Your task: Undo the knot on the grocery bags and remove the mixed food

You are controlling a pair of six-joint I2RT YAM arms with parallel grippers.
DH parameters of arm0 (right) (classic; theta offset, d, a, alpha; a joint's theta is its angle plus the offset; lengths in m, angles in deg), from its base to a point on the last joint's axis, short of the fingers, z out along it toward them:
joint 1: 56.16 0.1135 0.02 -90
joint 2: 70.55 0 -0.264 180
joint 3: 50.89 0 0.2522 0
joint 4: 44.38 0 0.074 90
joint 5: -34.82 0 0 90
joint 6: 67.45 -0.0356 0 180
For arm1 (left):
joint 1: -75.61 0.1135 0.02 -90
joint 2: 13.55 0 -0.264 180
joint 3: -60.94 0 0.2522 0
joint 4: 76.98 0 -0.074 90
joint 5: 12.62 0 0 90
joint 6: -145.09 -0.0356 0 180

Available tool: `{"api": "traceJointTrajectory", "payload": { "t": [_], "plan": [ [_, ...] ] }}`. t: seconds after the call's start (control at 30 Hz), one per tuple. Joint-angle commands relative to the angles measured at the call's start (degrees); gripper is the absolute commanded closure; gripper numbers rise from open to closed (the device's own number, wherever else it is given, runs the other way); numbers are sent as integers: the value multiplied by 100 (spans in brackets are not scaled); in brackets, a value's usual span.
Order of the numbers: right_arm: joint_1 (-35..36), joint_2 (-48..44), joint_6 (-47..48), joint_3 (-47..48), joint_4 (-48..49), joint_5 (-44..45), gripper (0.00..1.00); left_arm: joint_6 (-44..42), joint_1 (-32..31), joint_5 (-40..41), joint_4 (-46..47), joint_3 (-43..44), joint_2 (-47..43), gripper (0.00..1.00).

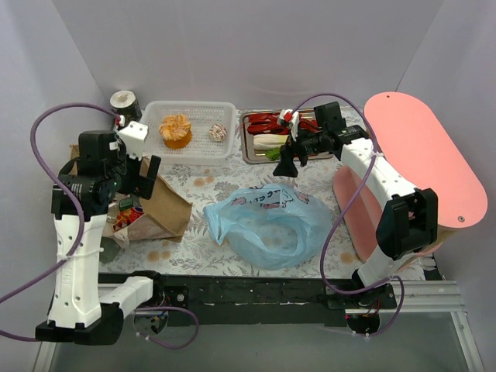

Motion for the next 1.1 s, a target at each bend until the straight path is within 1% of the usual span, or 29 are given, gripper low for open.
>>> {"api": "traceJointTrajectory", "payload": {
  "t": [0.0, 0.1, 0.13, 0.2, 0.23, 0.27, 0.3, 0.33, 0.37, 0.4, 0.47, 0.5, 0.53, 0.6, 0.63, 0.67, 0.7, 0.73, 0.77, 0.8, 0.83, 0.9, 0.93, 1.0, 1.03, 1.07],
  "plan": [
    [-17, -350, -26, -156, -108, 10, 2, 85, -19, -508, -334, -1027, 19, 2],
    [-17, -430, 185, -131, -249, 115, 2, 146, -19, -289, 211, -1740, -131, 2],
    [-17, -447, 412, -78, -449, 237, 2, 198, -19, -236, 351, -1830, -140, 2],
    [-25, -456, 650, 115, -757, 510, 2, 434, -19, -192, 659, -1883, -9, 5],
    [-17, -474, 886, 159, -1072, 807, 2, 497, -19, -270, 765, -1840, 70, 9],
    [-25, -500, 1045, 194, -1302, 932, 2, 515, -19, -393, 827, -1831, 115, 20],
    [-25, -535, 1273, 151, -1495, 1090, 2, 472, -19, -777, 914, -1848, 141, 28],
    [-34, -640, 1623, 73, -1802, 1187, 2, 410, -19, -972, 1124, -1918, 141, 35],
    [-26, -719, 1696, -67, -1770, 1310, 2, 297, -19, -1217, 1204, -1953, 141, 56],
    [-25, -824, 1697, -556, -1665, 1685, 2, 208, -19, -1890, 1275, -1962, 150, 67],
    [-26, -1097, 1601, -1068, -1105, 2152, 2, 23, -19, -2509, 1617, -2085, 168, 90],
    [-25, -1133, 1609, -1288, -963, 2625, 2, 14, -19, -3077, 1740, -2120, 185, 100],
    [-25, -1107, 1653, -1604, -865, 2786, 2, -21, -19, -3423, 1959, -2147, 290, 100],
    [-25, -993, 1723, -1773, -637, 3068, 2, 23, -28, -3960, 2180, -2121, 440, 100],
    [-25, -818, 1750, -1887, -601, 3138, 3, 67, -37, -4475, 2390, -2086, 640, 100],
    [-25, -729, 1767, -1923, -522, 3104, 5, 215, -72, -4655, 2505, -1981, 747, 100],
    [-8, -642, 1811, -1932, -504, 2965, 5, 347, -107, -4770, 2645, -1919, 861, 100],
    [27, -467, 1794, -1915, -495, 2650, 3, 496, -151, -4849, 2986, -1866, 958, 100],
    [210, -395, 1794, -1862, -495, 2499, 2, 785, -238, -4885, 3146, -1805, 1150, 100],
    [368, -360, 1803, -1853, -504, 2419, 2, 901, -291, -4885, 3278, -1648, 1239, 100],
    [788, -333, 1881, -1870, -504, 2375, 2, 998, -352, -4894, 3506, -1550, 1345, 100],
    [1308, -351, 2057, -1932, -678, 2235, 2, 1165, -563, -4938, 3630, -1209, 1678, 100],
    [1806, -394, 2145, -1932, -741, 2156, 2, 1200, -634, -4946, 3735, -1102, 1819, 100],
    [2258, -438, 2058, -1915, -768, 1893, 2, 1349, -792, -4955, 3859, -804, 2134, 100],
    [2616, -517, 1892, -1915, -689, 1804, 2, 1385, -836, -4973, 3946, -689, 2241, 100],
    [2759, -552, 1777, -1923, -602, 1751, 2, 1411, -924, -4973, 3982, -575, 2355, 100]
  ]
}}
